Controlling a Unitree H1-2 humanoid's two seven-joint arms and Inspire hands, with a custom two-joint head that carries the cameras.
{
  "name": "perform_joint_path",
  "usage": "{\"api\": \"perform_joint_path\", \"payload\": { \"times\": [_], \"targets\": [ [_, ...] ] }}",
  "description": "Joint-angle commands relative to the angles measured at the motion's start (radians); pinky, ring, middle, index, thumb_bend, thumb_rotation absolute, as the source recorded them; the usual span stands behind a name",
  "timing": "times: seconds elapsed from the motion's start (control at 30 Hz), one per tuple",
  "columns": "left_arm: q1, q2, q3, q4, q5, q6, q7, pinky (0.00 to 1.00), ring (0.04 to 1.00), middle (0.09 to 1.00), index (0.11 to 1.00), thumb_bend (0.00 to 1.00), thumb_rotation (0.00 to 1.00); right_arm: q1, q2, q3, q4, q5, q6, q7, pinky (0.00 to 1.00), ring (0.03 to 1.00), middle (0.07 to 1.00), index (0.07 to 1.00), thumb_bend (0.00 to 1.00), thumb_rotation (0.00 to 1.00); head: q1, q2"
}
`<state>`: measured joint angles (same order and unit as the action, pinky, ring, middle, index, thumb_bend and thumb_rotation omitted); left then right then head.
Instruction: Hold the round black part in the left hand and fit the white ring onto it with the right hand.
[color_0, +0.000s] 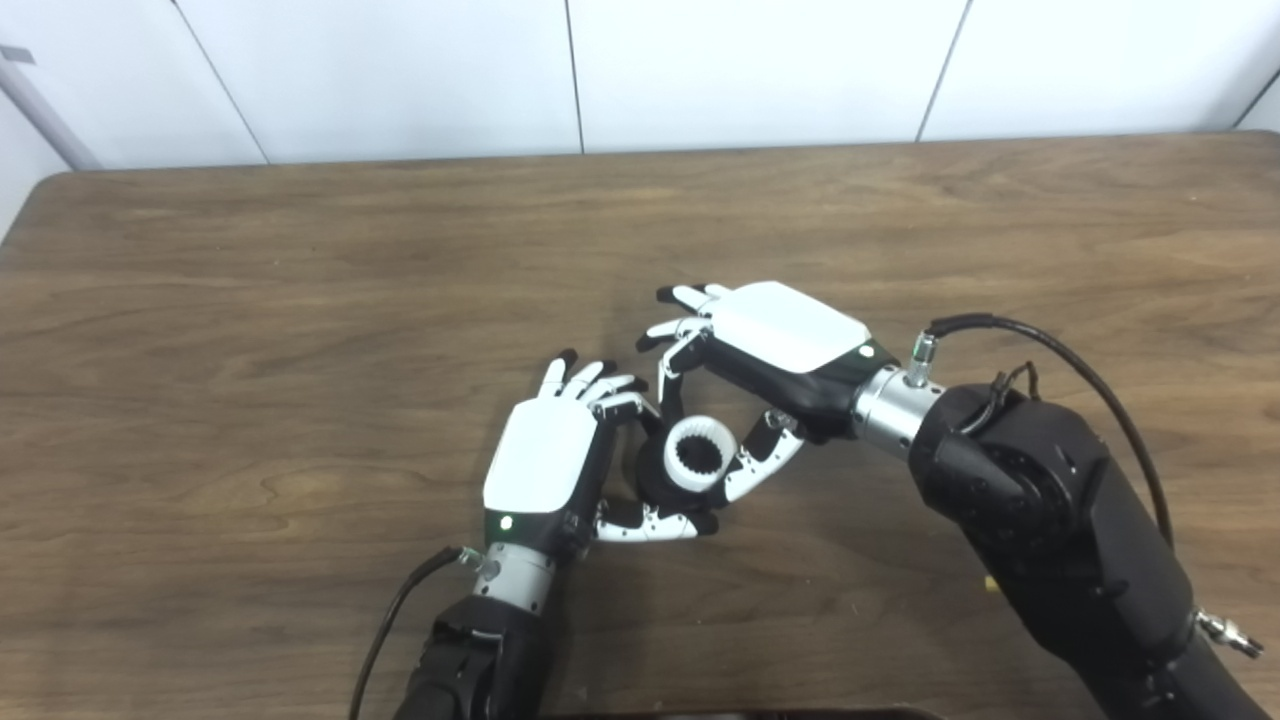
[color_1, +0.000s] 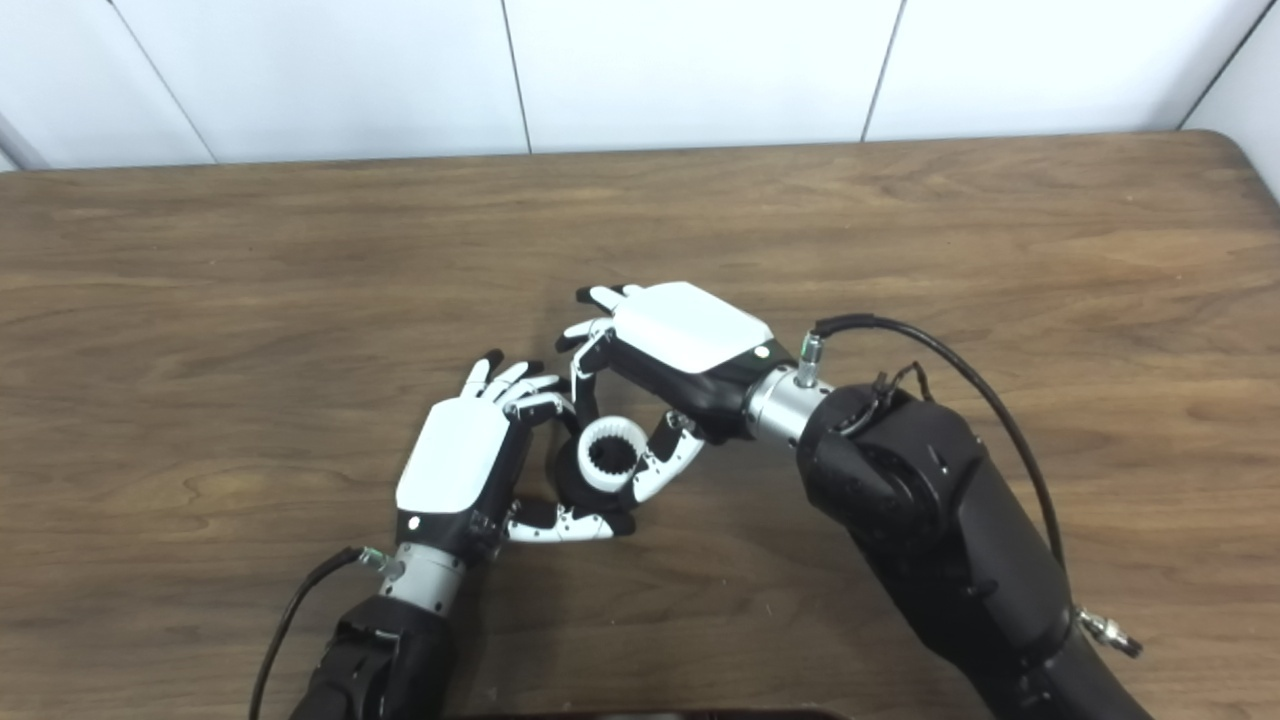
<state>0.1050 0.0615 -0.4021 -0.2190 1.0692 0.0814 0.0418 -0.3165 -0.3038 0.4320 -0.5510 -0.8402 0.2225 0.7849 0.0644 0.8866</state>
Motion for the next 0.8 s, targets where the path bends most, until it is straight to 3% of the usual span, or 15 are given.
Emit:
{"api": "perform_joint_path", "payload": {
  "times": [0.0, 0.77],
  "targets": [
    [-0.018, -0.003, -0.005, -0.029, 0.014, -0.003, 0.012, 1.0, 0.894, 0.795, 0.486, 0.52, 0.06, -0.027, 0.011, -0.016, -0.011, 0.003, -0.021, -0.029, 1.0, 1.0, 0.867, 0.485, 0.52, 0.14, 0.001, 0.001],
    [-0.019, -0.008, -0.013, -0.029, 0.02, 0.006, 0.013, 1.0, 0.895, 0.794, 0.485, 0.52, 0.06, -0.035, 0.026, -0.037, 0.006, 0.002, 0.0, -0.017, 1.0, 1.0, 0.862, 0.485, 0.52, 0.13, 0.005, 0.003]
  ]
}}
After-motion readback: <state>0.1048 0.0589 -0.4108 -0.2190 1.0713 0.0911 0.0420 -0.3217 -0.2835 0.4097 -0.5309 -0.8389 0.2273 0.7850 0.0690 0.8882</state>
